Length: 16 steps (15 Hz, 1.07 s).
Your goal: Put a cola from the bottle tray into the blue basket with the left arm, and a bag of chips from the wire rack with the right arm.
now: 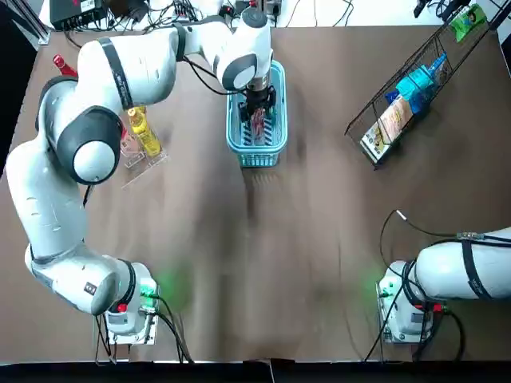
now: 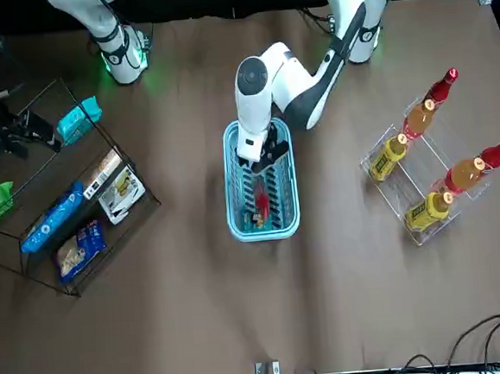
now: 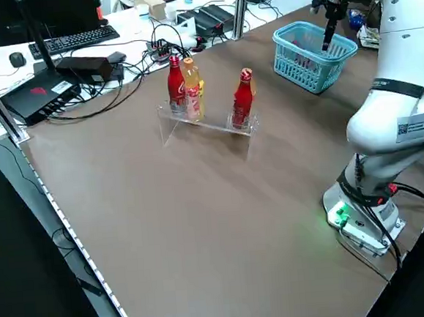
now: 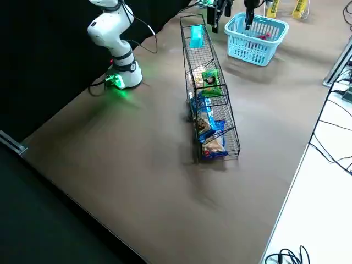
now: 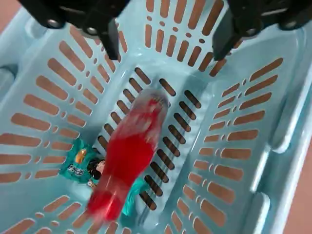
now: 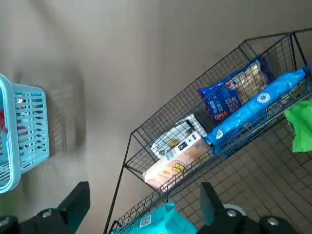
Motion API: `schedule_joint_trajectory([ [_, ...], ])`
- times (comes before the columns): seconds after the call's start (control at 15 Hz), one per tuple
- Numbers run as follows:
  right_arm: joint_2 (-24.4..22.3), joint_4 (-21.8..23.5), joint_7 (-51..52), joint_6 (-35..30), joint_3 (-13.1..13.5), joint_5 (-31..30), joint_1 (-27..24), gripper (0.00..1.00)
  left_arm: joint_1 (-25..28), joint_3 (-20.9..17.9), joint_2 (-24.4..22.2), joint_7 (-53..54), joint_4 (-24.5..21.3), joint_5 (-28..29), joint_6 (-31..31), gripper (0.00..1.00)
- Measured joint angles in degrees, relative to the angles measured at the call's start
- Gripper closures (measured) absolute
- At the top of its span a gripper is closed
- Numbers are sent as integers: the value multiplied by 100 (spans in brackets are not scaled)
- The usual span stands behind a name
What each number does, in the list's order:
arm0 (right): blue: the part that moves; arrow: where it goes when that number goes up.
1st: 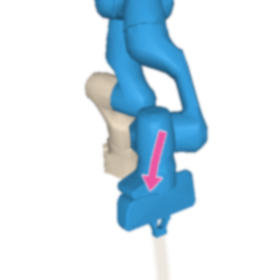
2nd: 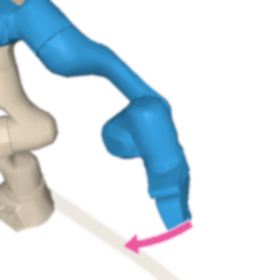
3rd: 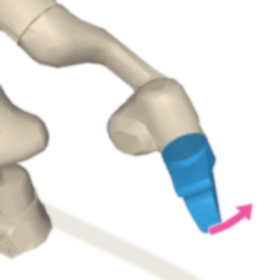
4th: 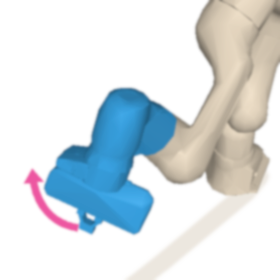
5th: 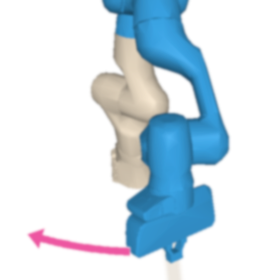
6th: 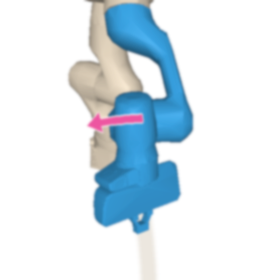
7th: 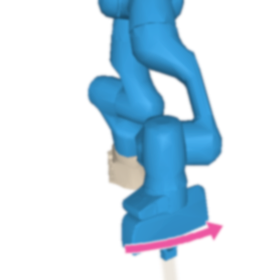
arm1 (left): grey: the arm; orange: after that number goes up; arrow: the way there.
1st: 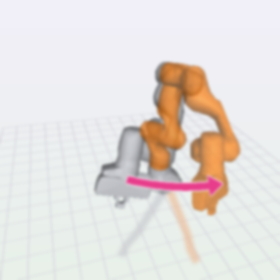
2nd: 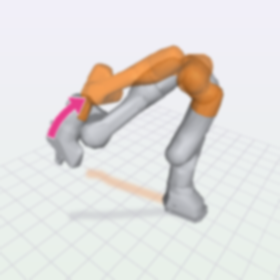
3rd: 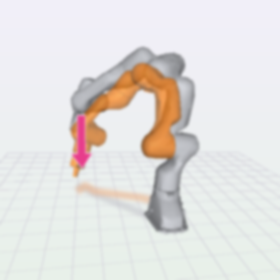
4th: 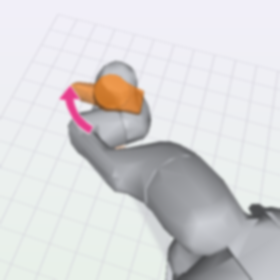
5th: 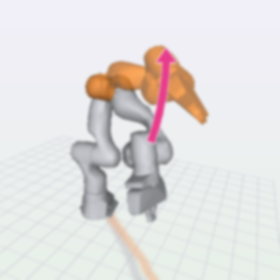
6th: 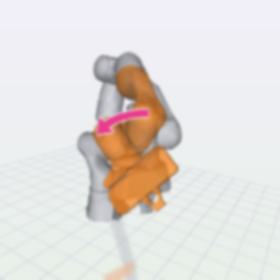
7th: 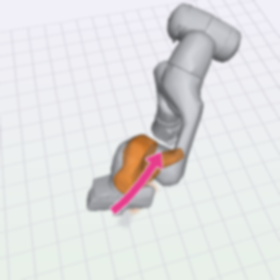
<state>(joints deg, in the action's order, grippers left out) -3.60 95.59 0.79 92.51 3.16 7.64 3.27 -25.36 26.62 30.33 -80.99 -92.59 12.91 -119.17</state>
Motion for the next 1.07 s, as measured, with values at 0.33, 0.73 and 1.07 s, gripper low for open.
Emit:
schedule_joint_trajectory([
  [0.33,0,0,-16,-26,2,0,0,0,337,-12,-348,115,191,41,342,0],
  [0.73,0,-2,8,-21,-12,0,13,0,951,-11,-877,1733,691,51,1787,0],
  [1.07,0,-2,767,-40,-16,-2,20,0,2009,-5,-1669,4554,749,65,3105,0],
])
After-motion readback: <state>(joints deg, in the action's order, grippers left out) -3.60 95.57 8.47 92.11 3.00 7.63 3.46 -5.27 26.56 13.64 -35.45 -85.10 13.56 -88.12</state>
